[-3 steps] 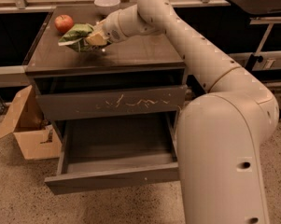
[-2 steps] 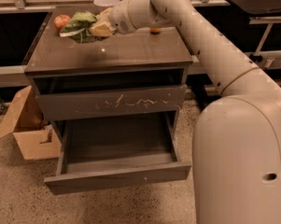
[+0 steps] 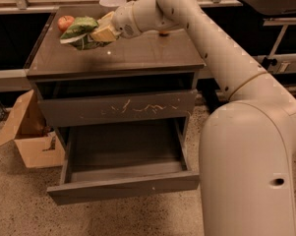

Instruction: Place green jalapeno chip bag into middle drawer

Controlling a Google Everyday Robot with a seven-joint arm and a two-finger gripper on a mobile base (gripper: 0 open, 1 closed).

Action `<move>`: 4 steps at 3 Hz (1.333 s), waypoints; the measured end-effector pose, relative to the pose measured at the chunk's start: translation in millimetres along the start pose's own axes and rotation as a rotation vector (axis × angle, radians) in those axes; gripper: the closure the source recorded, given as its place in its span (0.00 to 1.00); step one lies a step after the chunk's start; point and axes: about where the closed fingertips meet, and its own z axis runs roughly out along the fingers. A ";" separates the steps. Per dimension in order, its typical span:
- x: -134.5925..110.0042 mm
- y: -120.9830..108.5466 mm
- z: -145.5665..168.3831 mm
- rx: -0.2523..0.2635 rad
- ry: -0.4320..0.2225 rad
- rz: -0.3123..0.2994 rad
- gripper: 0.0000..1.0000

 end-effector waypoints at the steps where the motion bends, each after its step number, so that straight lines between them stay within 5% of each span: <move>1: -13.3 40.4 -7.6 -0.132 -0.034 -0.019 1.00; 2: -25.6 83.3 -24.6 -0.226 -0.044 -0.039 1.00; 3: -23.4 127.4 -48.5 -0.259 -0.046 -0.020 1.00; 4: -8.5 138.9 -44.0 -0.284 -0.026 0.001 1.00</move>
Offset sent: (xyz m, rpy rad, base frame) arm -0.1704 -0.0104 0.0079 -0.0492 0.0999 0.3583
